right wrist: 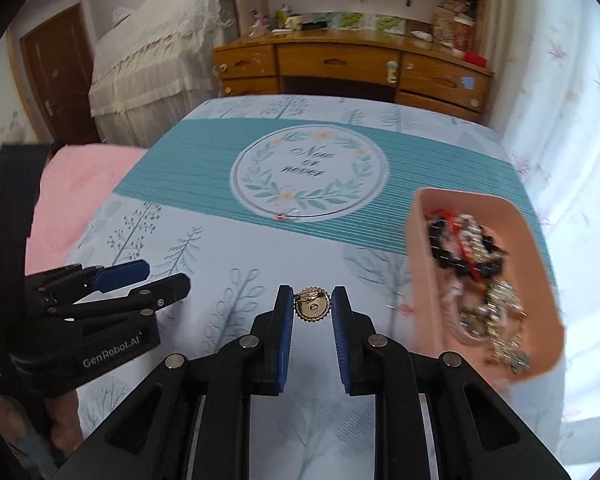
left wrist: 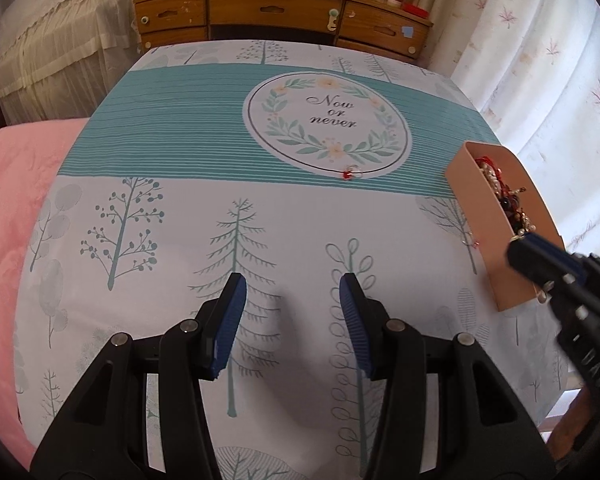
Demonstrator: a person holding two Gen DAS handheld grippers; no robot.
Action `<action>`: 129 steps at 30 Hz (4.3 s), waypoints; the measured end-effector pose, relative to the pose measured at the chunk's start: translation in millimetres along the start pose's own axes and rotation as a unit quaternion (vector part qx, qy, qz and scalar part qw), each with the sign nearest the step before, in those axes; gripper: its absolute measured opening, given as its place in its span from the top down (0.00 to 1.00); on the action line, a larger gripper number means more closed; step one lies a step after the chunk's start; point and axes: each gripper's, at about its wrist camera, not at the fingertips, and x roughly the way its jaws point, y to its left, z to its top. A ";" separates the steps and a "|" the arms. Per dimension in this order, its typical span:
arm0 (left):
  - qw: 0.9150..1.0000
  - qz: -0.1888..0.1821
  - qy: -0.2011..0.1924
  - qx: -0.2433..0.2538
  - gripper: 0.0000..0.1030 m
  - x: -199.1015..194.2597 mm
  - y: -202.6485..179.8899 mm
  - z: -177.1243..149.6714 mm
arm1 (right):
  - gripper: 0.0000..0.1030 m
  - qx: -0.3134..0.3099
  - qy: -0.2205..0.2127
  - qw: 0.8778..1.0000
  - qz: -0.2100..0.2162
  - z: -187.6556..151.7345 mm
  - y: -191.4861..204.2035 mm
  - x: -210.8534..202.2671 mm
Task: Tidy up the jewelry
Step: 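Carry the coin charm into the tray and open the right gripper, then move the right gripper to the small ring with the pink charm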
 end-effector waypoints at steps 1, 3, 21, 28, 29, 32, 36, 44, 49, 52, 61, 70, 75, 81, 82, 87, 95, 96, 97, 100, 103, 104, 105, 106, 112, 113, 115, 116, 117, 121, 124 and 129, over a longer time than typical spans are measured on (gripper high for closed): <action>1.000 -0.001 -0.002 0.003 0.56 -2.3 -3.2 -0.4 | 0.82 0.011 -0.005 1.000 -0.007 -0.7 -9.3 -7.6; 1.000 -0.002 -0.006 0.011 0.56 -5.8 -9.2 -0.5 | 0.81 0.031 -0.013 0.999 -0.018 -2.2 -26.1 -20.3; 0.999 -0.003 -0.010 0.053 0.56 -4.8 -42.1 4.1 | 0.60 0.115 -0.006 0.992 -0.042 -22.1 -102.0 -27.7; 0.999 -0.003 -0.005 0.051 0.56 0.7 -40.2 5.7 | 0.60 0.087 -0.043 0.995 0.008 -19.2 -68.2 -31.2; 0.999 -0.003 -0.005 0.050 0.56 1.2 -39.6 6.3 | 0.60 0.080 -0.046 0.996 0.015 -19.8 -60.7 -30.4; 0.999 -0.003 -0.002 0.047 0.56 2.9 -35.7 7.2 | 0.60 0.062 -0.034 0.997 0.028 -23.5 -41.0 -20.0; 0.999 -0.003 0.000 0.040 0.56 5.3 -29.7 8.5 | 0.60 0.071 -0.002 0.997 0.042 -33.4 -27.6 5.2; 0.999 -0.008 0.010 0.034 0.56 14.6 -22.9 9.0 | 0.62 0.077 0.021 0.997 0.019 -38.9 -17.0 37.1; 0.999 -0.010 0.013 0.029 0.56 18.6 -18.7 9.6 | 0.63 0.068 0.031 0.996 -0.046 -30.5 -17.4 46.5; 1.000 -0.012 0.016 0.024 0.56 21.1 -15.4 10.6 | 0.63 0.080 0.034 0.995 -0.056 -25.7 -24.9 48.9; 1.000 -0.014 0.019 0.021 0.56 26.0 -13.9 11.7 | 0.63 0.073 0.029 0.994 -0.075 -13.6 -35.7 61.3; 1.000 -0.019 0.024 0.006 0.56 32.5 -4.9 13.6 | 0.65 0.075 0.031 0.993 -0.090 4.0 -37.5 83.2; 0.999 -0.023 0.026 0.004 0.56 36.2 -4.1 14.4 | 0.64 0.068 0.039 0.992 -0.102 2.7 -28.3 89.1; 0.999 -0.024 0.025 0.000 0.56 37.2 -1.9 16.8 | 0.64 0.110 0.037 0.988 -0.102 -1.7 -28.6 79.1; 0.999 -0.025 0.025 -0.001 0.56 37.2 -1.3 17.6 | 0.64 0.116 0.039 0.988 -0.094 -3.3 -25.8 77.1; 0.999 -0.023 0.023 0.001 0.56 40.1 0.7 23.0 | 0.64 0.140 0.053 0.983 -0.105 -11.3 -25.8 84.0; 0.999 -0.033 0.020 0.017 0.56 57.3 11.2 50.6 | 0.64 0.155 0.052 0.978 -0.133 -6.7 -23.5 98.3; 0.999 -0.038 0.019 0.018 0.56 59.1 13.5 56.1 | 0.64 0.155 0.050 0.977 -0.139 -5.5 -22.5 99.8; 0.999 -0.041 0.017 0.019 0.56 60.6 15.3 61.6 | 0.64 0.153 0.049 0.976 -0.146 -4.2 -22.0 101.9; 0.998 -0.048 0.014 0.026 0.56 64.4 17.1 75.3 | 0.65 0.141 0.048 0.975 -0.167 -0.2 -17.7 106.7; 0.997 -0.064 0.018 0.040 0.56 69.8 13.9 85.5 | 0.76 0.126 0.047 0.978 -0.161 1.5 -13.2 108.0; 0.996 -0.070 0.020 0.044 0.56 71.3 12.3 87.5 | 0.80 0.118 0.047 0.979 -0.158 2.1 -10.9 108.5; 0.995 -0.082 0.023 0.048 0.56 73.3 9.7 89.7 | 0.80 0.118 0.046 0.980 -0.156 2.0 -11.3 108.4; 0.994 -0.095 0.027 0.052 0.56 75.4 7.1 91.8 | 0.80 0.121 0.044 0.980 -0.150 1.4 -13.2 107.6; 0.984 -0.140 0.049 0.097 0.56 89.6 -14.5 92.3 | 0.80 0.140 0.023 0.987 -0.075 -9.4 -29.1 96.1; 0.983 -0.145 0.052 0.101 0.56 91.7 -17.5 91.2 | 0.80 0.140 0.021 0.988 -0.066 -11.3 -30.2 94.8; 0.981 -0.149 0.058 0.109 0.56 97.4 -23.1 90.3 | 0.80 0.138 0.019 0.989 -0.050 -15.2 -31.8 91.0; 0.980 -0.150 0.059 0.113 0.56 99.7 -25.4 89.9 | 0.80 0.136 0.018 0.990 -0.045 -17.0 -32.3 88.7; 0.980 -0.150 0.058 0.116 0.56 100.8 -27.0 89.5 | 0.80 0.135 0.016 0.990 -0.039 -18.3 -32.6 86.1; 0.980 -0.151 0.054 0.118 0.56 105.0 -30.1 91.5 | 0.80 0.121 0.007 0.992 -0.031 -21.1 -28.1 74.7; 0.981 -0.146 0.049 0.117 0.56 106.5 -31.0 93.6 | 0.80 0.109 -0.005 0.994 -0.024 -20.9 -21.8 64.7; 0.984 -0.117 0.028 0.133 0.65 106.4 -37.6 90.6 | 0.80 0.109 -0.012 0.994 -0.014 -20.3 -20.2 56.1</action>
